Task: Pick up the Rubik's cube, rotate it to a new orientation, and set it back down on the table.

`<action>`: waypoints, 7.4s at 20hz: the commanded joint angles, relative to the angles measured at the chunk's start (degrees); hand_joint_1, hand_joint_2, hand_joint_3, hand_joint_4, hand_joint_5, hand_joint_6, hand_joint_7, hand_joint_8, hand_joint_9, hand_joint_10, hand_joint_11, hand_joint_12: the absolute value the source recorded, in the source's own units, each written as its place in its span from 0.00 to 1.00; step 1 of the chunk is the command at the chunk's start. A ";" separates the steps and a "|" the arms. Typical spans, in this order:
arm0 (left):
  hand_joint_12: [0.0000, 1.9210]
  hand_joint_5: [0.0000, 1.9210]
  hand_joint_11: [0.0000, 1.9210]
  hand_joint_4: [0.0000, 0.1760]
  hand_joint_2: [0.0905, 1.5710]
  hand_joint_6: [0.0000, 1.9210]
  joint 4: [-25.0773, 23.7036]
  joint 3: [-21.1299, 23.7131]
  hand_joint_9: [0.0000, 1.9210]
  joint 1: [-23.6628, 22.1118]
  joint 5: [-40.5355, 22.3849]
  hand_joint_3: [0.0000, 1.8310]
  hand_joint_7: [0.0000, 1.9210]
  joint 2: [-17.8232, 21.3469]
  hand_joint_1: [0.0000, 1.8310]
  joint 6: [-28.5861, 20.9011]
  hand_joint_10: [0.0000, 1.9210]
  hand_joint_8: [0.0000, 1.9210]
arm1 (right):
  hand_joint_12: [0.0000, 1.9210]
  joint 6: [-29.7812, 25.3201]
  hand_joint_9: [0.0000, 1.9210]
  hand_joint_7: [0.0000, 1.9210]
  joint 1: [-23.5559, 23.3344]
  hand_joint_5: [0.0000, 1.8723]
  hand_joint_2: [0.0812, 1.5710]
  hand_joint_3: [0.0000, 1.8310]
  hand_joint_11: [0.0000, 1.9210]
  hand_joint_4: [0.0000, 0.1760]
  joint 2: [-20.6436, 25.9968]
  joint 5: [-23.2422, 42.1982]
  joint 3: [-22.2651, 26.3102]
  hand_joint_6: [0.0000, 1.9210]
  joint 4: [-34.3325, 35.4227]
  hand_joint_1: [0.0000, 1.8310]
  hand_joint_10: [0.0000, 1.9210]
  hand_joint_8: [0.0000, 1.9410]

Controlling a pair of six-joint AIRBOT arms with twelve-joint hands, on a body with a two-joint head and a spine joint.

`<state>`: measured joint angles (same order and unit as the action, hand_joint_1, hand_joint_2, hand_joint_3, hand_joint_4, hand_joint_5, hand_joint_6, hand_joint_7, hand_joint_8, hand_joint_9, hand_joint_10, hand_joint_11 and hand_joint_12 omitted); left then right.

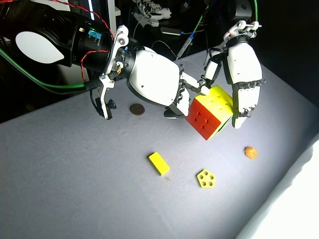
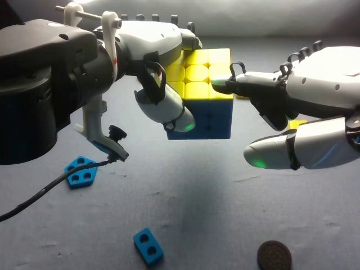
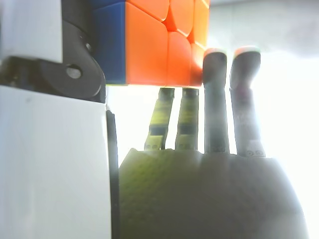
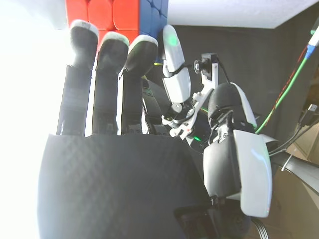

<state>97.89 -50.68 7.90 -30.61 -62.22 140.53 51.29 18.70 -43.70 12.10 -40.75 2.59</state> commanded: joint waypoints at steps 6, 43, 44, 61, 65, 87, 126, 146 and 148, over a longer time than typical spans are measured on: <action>1.00 0.27 0.21 0.10 0.89 0.88 -2.90 0.06 0.19 -1.31 0.36 0.00 0.25 0.59 0.56 -0.47 1.00 0.96 | 1.00 -0.02 0.29 0.33 -0.62 0.03 0.76 0.00 0.28 0.00 0.11 3.26 0.01 0.01 0.40 0.10 0.95 0.81; 1.00 0.26 0.20 0.09 0.89 0.88 -2.92 -0.22 0.18 -1.47 -0.01 0.00 0.25 0.61 0.55 -0.51 1.00 0.96 | 1.00 -0.04 0.28 0.31 1.34 0.06 0.75 0.00 0.27 0.00 -5.03 0.22 -3.58 0.00 2.77 0.12 0.96 0.79; 1.00 0.27 0.20 0.08 0.89 0.87 -2.92 -0.23 0.19 -1.47 -0.01 0.00 0.25 0.61 0.56 -0.52 1.00 0.95 | 1.00 -0.04 0.27 0.31 1.18 0.06 0.75 0.00 0.25 0.00 -5.04 0.46 -3.71 0.00 2.77 0.11 0.95 0.79; 1.00 0.28 0.20 0.04 0.88 0.85 -3.00 -0.25 0.19 -1.44 -0.06 0.00 0.26 0.59 0.57 -0.52 1.00 0.96 | 1.00 0.09 0.29 0.31 1.26 0.06 0.76 0.00 0.28 0.00 -7.35 0.20 -6.67 0.00 2.91 0.12 0.95 0.78; 1.00 0.28 0.20 0.00 0.88 0.85 -3.03 -0.26 0.19 -1.44 -0.14 0.00 0.25 0.59 0.57 -0.51 1.00 0.96 | 1.00 0.10 0.28 0.31 1.26 0.06 0.76 0.00 0.27 0.00 -8.21 0.21 -7.74 0.00 3.11 0.11 0.97 0.81; 1.00 0.28 0.19 0.00 0.89 0.86 -3.04 -0.19 0.19 -1.48 -0.33 0.00 0.24 0.60 0.56 -0.52 1.00 0.98 | 1.00 2.65 0.27 0.29 2.48 0.06 0.76 0.00 0.29 0.00 -12.19 1.13 -11.96 0.01 6.54 0.10 0.96 0.80; 1.00 0.27 0.19 0.00 0.89 0.85 -30.62 -2.88 0.18 12.48 -0.69 0.00 0.25 0.57 0.56 -33.56 1.00 0.98 | 0.50 4.17 0.08 0.08 0.83 0.05 0.75 0.00 0.00 0.00 9.05 -1.31 -6.10 0.00 10.99 0.04 0.15 0.00; 0.78 0.16 0.03 0.00 0.70 0.13 -43.92 -6.68 0.15 19.90 -4.57 0.00 0.21 -3.47 0.45 -49.29 0.45 0.21 | 0.53 -26.38 0.14 0.08 4.11 0.03 0.76 0.00 0.00 0.00 5.59 12.65 -10.07 0.00 -24.82 0.05 0.06 0.00; 0.66 0.14 0.00 0.00 0.67 0.02 -43.80 -6.65 0.17 19.90 -4.65 0.00 0.21 -3.47 0.39 -49.29 0.21 0.03 | 0.53 -26.35 0.14 0.08 4.79 0.04 0.76 0.00 0.00 0.00 5.59 12.64 -9.25 0.00 -24.82 0.05 0.06 0.00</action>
<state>55.31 -57.36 27.86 -32.23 -65.60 91.57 25.43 23.99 -38.33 18.68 -50.00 -23.40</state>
